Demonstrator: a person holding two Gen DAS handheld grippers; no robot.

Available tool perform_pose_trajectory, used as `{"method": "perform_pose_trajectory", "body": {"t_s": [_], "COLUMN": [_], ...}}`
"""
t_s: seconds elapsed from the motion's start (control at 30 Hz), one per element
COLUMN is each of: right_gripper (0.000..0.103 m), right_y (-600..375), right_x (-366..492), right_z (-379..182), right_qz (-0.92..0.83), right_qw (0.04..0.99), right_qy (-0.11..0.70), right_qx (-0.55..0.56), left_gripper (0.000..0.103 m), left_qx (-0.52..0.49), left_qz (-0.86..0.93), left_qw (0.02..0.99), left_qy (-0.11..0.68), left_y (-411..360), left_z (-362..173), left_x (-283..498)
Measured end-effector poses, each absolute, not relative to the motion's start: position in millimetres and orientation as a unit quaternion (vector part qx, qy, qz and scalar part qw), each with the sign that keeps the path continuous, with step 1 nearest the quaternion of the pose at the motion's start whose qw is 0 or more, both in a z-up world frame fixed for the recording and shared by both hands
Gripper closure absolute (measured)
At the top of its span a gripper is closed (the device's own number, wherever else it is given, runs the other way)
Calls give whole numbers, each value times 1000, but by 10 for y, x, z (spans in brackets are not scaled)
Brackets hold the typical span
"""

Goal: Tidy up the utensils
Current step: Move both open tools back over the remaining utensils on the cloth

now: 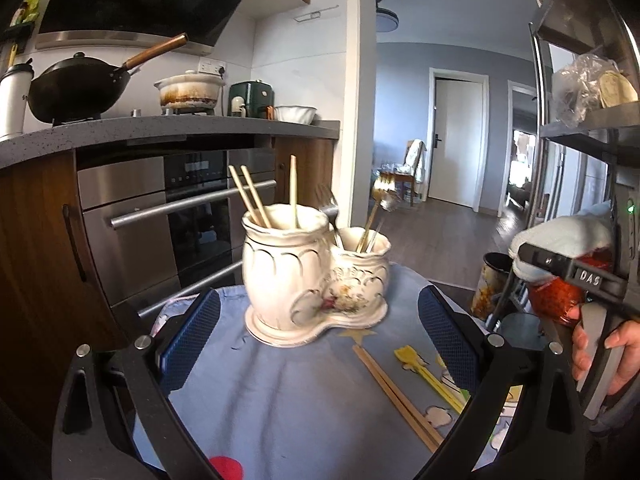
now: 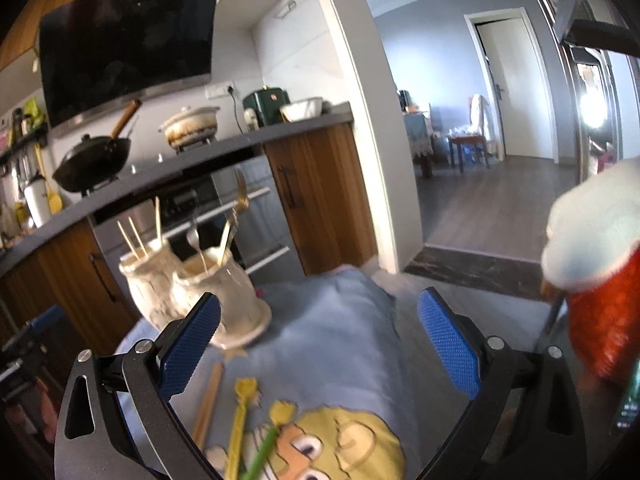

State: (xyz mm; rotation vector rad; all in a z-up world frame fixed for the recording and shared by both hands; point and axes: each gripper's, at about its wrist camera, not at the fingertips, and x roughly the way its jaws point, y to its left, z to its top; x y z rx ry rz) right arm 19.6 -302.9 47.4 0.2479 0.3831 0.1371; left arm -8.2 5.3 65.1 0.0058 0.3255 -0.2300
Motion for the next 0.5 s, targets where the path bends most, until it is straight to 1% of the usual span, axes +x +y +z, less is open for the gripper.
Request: {"method": "perform_pose_trajectory", "body": {"t_s": [0.33, 0.5], "right_gripper": [5, 5], "right_y": [-3008, -2971], "right_x": [172, 247], "right_z": [148, 9], "right_qz": [75, 81], "right_qw": [963, 956], "right_qy": [236, 260], "right_qx": [110, 108], "left_gripper": [5, 5], "left_qx": [30, 48], "left_qz": [-137, -139], "left_qw": [964, 946], "left_qy": [227, 289], "left_y": [-241, -372], "left_z": [290, 3], "left_x": [-51, 77]}}
